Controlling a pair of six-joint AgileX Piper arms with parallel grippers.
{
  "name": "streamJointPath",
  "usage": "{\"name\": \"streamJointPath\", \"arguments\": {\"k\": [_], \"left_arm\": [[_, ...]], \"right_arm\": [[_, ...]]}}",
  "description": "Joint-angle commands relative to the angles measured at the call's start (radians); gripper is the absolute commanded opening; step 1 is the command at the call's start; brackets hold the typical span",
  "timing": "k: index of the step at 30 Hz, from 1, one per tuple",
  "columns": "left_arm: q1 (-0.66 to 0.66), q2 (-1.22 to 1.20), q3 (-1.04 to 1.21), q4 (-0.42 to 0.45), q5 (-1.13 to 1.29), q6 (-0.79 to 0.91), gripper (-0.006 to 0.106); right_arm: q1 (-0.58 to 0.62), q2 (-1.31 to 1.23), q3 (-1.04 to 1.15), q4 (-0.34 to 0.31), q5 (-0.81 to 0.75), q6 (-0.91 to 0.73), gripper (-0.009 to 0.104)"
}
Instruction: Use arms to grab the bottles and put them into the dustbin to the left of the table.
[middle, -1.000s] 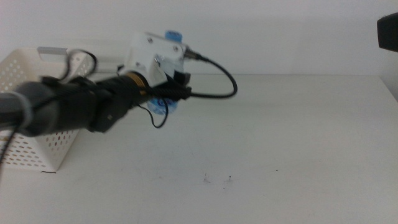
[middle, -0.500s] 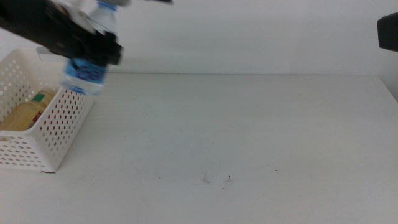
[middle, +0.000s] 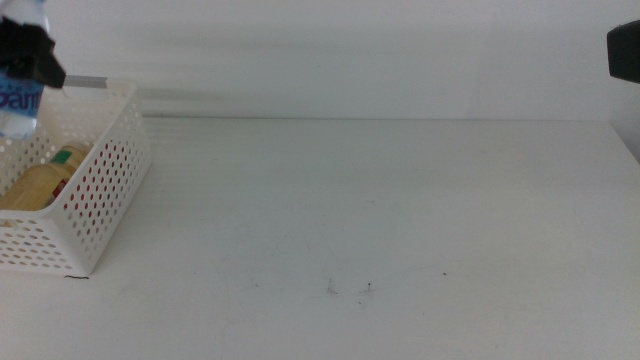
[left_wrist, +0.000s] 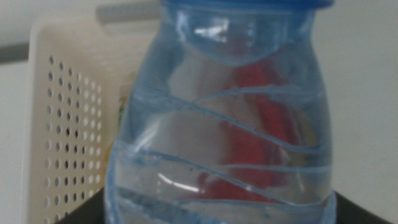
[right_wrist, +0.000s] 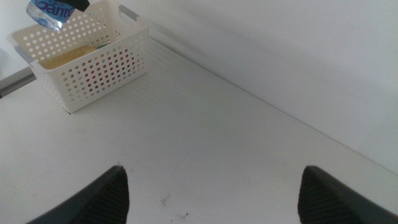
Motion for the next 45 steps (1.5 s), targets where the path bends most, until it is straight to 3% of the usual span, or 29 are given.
{"name": "streamJointPath", "arguments": {"k": [1,10,16,19,27,28,36,41,45], "left_arm": [[0.029,0.048,-0.033,-0.017,-0.021,0.01,-0.002],[0.041,0.209,-0.058,0.019,-0.111,0.007,-0.001],[0.041,0.259,-0.058,0.026,-0.122,0.007,0.01],[0.041,0.274,-0.058,0.03,-0.12,0.007,0.026],[0.041,0.289,-0.058,0.065,-0.091,0.007,0.09],[0.041,0.289,-0.058,0.067,-0.085,0.007,0.094],[0.041,0.227,-0.064,0.05,0.006,-0.083,0.094],[0.037,0.141,-0.064,-0.155,0.1,-0.029,0.094],[-0.005,0.055,-0.064,-0.201,0.11,-0.036,0.094]], "right_arm": [[0.002,-0.003,-0.006,-0.002,-0.011,-0.004,0.075],[0.002,-0.003,-0.006,-0.002,-0.011,-0.004,0.075],[0.002,-0.003,-0.006,-0.002,-0.011,-0.004,0.075],[0.002,-0.003,-0.006,-0.002,-0.011,-0.004,0.075],[0.002,-0.003,-0.006,-0.002,-0.011,-0.004,0.075],[0.002,-0.003,-0.006,-0.002,-0.011,-0.004,0.075],[0.002,-0.003,-0.006,-0.002,-0.011,-0.004,0.075],[0.002,-0.003,-0.006,-0.002,-0.011,-0.004,0.075],[0.002,-0.003,-0.006,-0.002,-0.011,-0.004,0.075]]}}
